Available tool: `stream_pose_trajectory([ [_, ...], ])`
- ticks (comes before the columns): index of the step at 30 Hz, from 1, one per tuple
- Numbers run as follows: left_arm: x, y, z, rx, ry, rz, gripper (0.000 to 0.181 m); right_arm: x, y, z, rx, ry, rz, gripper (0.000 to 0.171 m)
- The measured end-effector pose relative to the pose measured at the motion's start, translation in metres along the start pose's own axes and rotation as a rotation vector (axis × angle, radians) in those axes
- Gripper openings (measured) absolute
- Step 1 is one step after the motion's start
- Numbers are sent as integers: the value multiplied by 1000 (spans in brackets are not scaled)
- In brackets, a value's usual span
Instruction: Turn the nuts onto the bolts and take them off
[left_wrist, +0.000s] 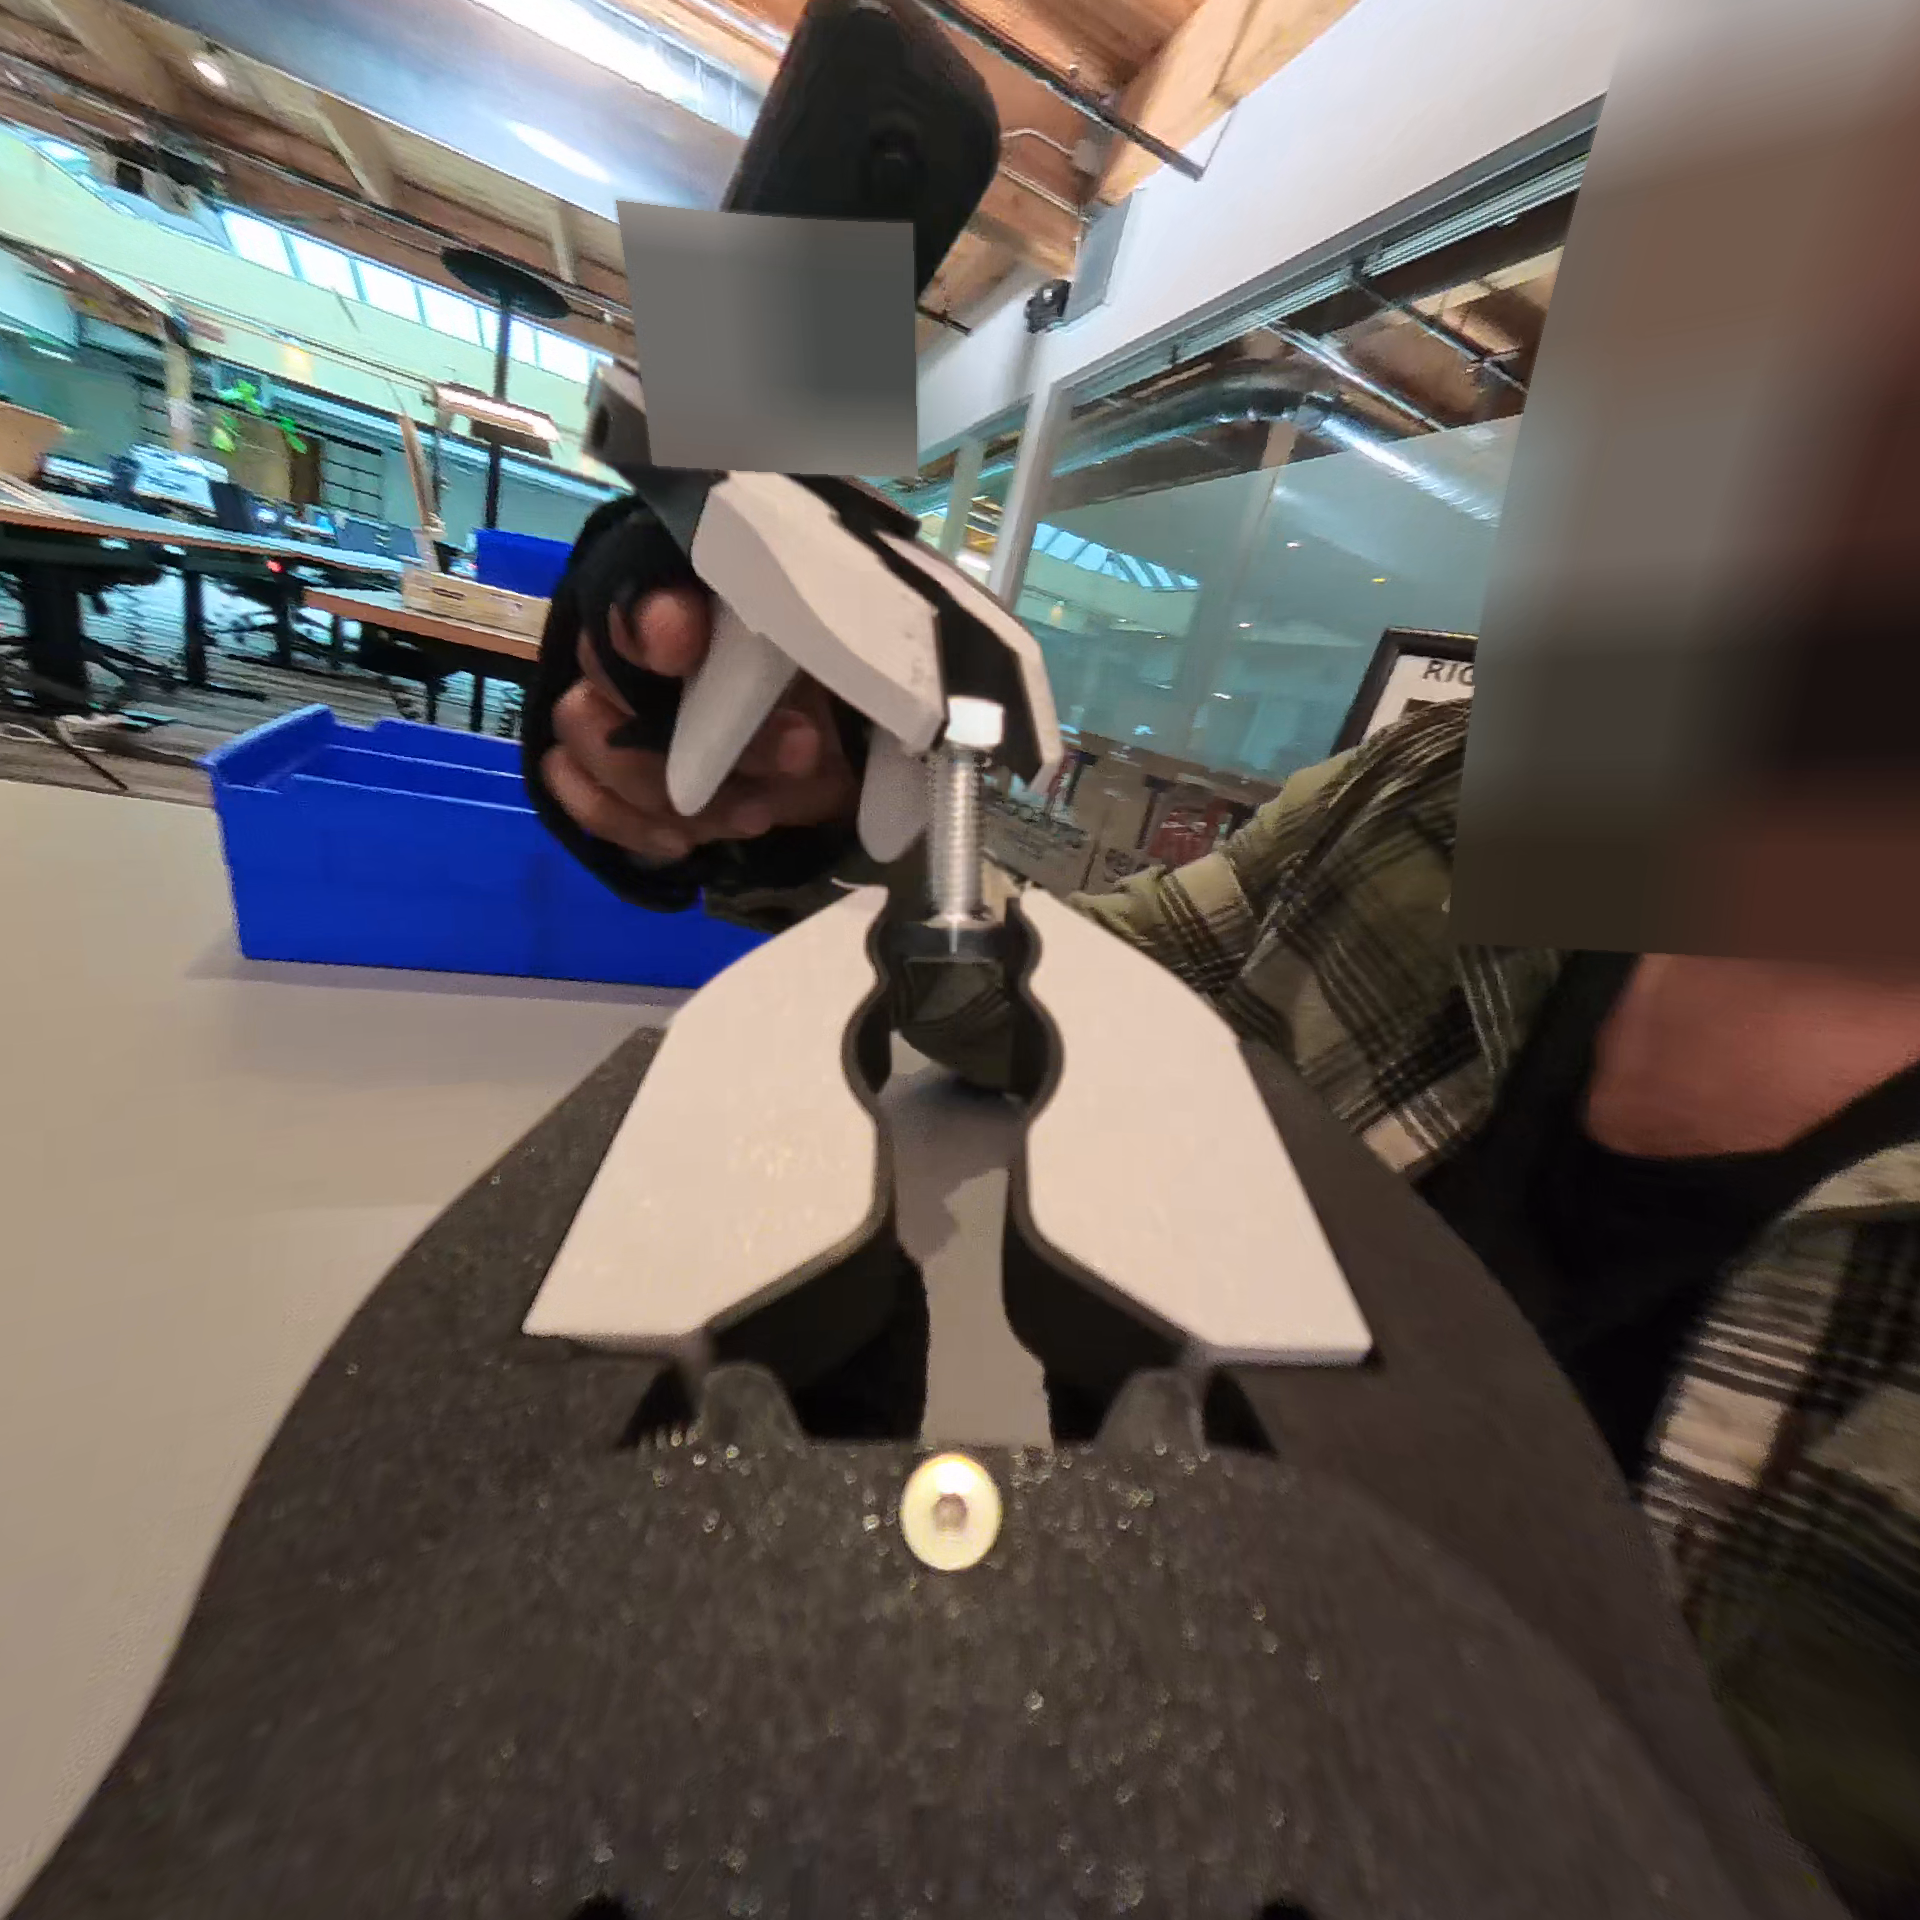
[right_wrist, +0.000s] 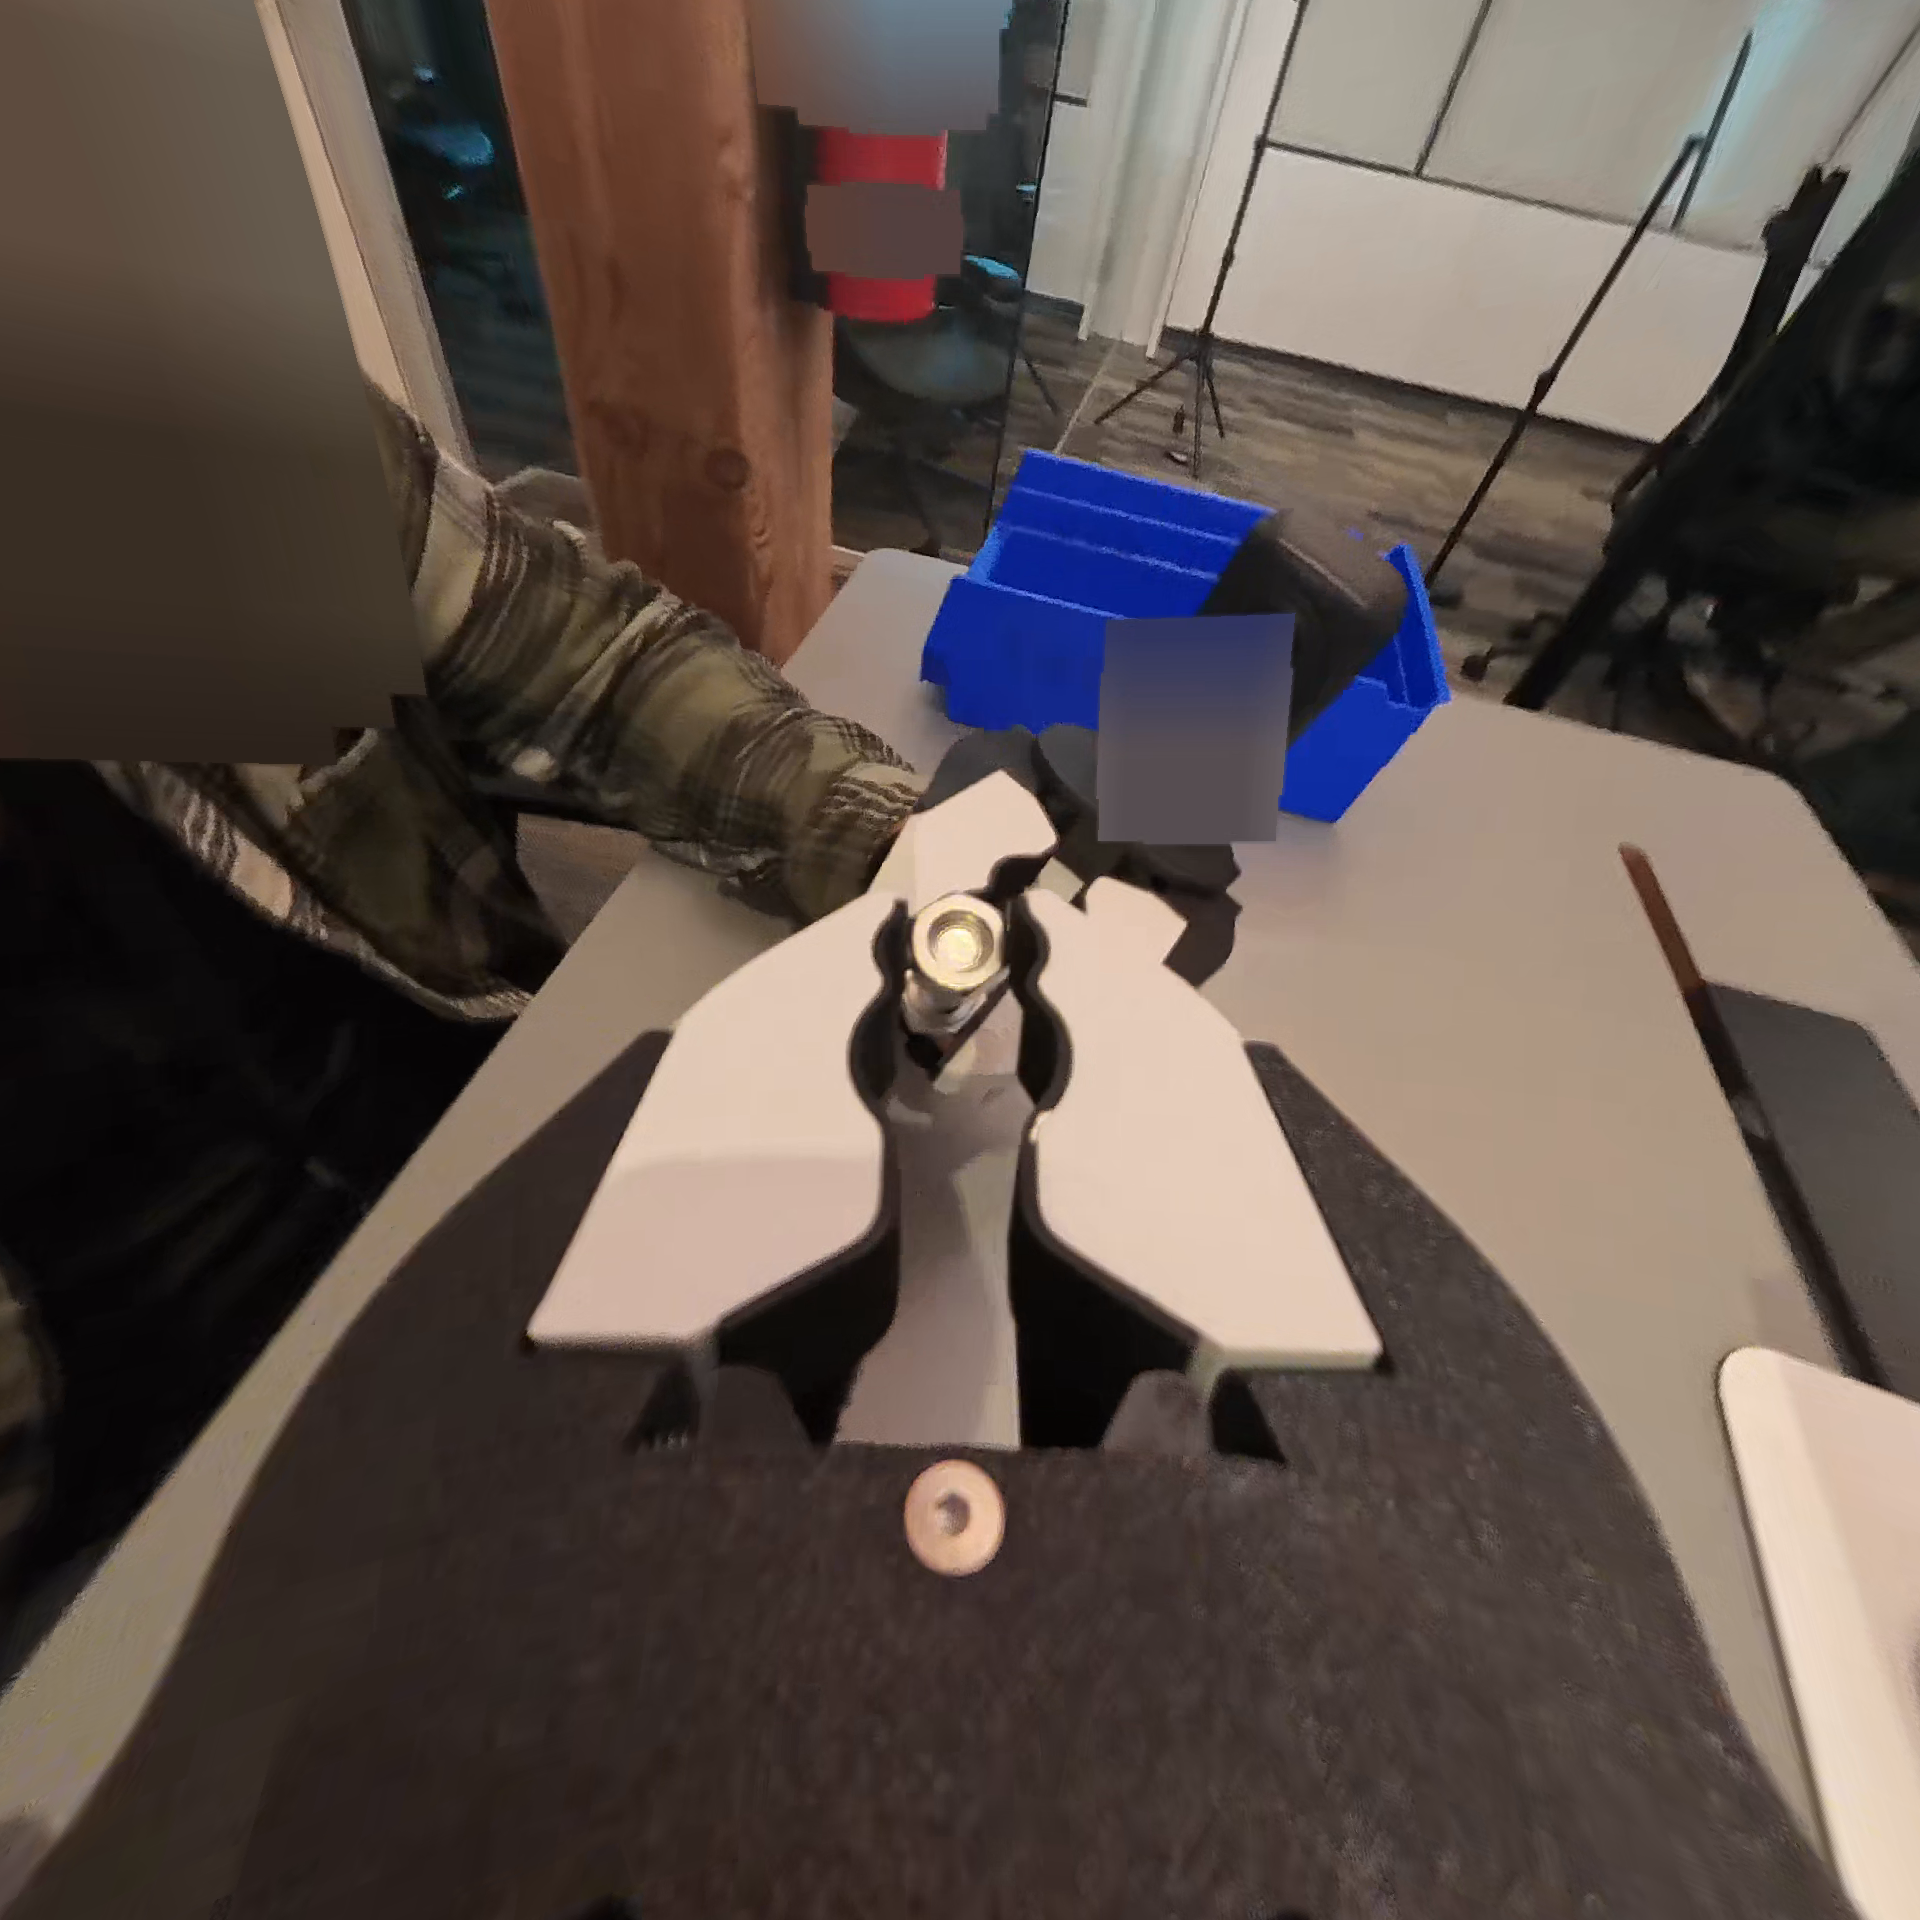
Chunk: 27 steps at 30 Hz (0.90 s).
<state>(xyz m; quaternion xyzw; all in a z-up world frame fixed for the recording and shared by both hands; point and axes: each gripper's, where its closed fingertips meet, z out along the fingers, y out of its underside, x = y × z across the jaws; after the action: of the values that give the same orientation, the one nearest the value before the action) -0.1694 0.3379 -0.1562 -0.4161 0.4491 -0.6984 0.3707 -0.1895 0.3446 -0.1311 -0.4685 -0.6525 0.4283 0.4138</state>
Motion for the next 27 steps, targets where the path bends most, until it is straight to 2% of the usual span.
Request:
stream_pose_trajectory([
  [2,0,3,1,-2,14,-16,19,2,1,0,-6,14,-12,19],
  [4,0,1,0,11,13,-15,18,11,1,-2,-4,64,14,35],
  [6,0,-3,-1,30,5,-2,19,18,2,-6,8,99,38,41],
  [10,0,-12,-6,71,-5,15,19,35,8,-14,-13,201,76,40],
  [18,-6,-15,-9,88,-57,36,18,27,-2,-6,36,162,125,55],
  [27,-8,-15,-10,98,-70,36,19,42,3,-17,75,201,218,58],
])
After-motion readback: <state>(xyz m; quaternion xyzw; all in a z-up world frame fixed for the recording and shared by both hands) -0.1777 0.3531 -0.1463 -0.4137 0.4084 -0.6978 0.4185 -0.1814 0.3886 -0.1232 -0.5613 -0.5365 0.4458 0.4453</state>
